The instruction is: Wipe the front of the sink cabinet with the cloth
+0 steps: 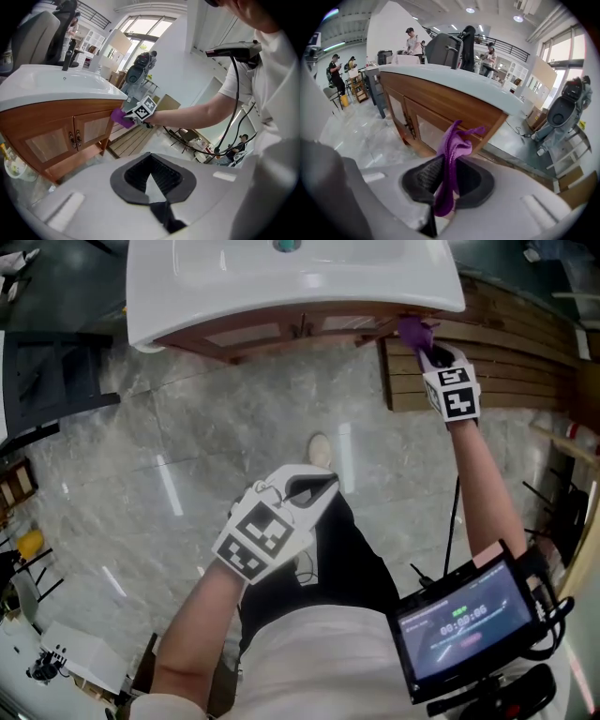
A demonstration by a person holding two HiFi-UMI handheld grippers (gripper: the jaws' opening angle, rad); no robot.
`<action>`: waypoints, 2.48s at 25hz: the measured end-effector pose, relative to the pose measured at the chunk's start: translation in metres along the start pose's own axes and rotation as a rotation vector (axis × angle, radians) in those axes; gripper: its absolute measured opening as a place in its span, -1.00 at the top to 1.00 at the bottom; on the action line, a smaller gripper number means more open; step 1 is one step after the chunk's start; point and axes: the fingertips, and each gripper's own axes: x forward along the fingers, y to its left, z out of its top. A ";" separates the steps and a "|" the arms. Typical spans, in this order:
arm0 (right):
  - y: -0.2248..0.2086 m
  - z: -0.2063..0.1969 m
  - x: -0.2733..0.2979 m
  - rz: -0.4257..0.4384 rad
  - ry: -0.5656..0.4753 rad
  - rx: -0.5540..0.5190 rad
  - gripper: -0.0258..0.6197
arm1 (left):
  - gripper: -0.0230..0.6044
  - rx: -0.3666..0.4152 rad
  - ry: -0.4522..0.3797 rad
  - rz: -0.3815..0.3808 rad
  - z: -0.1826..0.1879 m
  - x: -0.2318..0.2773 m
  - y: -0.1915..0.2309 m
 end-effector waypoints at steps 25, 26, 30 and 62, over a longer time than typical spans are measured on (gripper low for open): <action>0.432 0.227 0.093 0.474 -0.175 -0.350 0.75 | 0.91 -0.168 -0.152 0.257 -0.107 -0.180 0.042; 0.430 0.227 0.099 0.464 -0.166 -0.346 0.75 | 0.91 -0.173 -0.156 0.261 -0.109 -0.182 0.043; 0.408 0.219 0.111 0.414 -0.136 -0.314 0.75 | 0.91 -0.178 -0.161 0.250 -0.115 -0.182 0.046; 0.105 0.058 0.086 0.135 -0.044 -0.059 0.75 | 0.91 -0.009 -0.003 0.010 -0.019 -0.024 0.019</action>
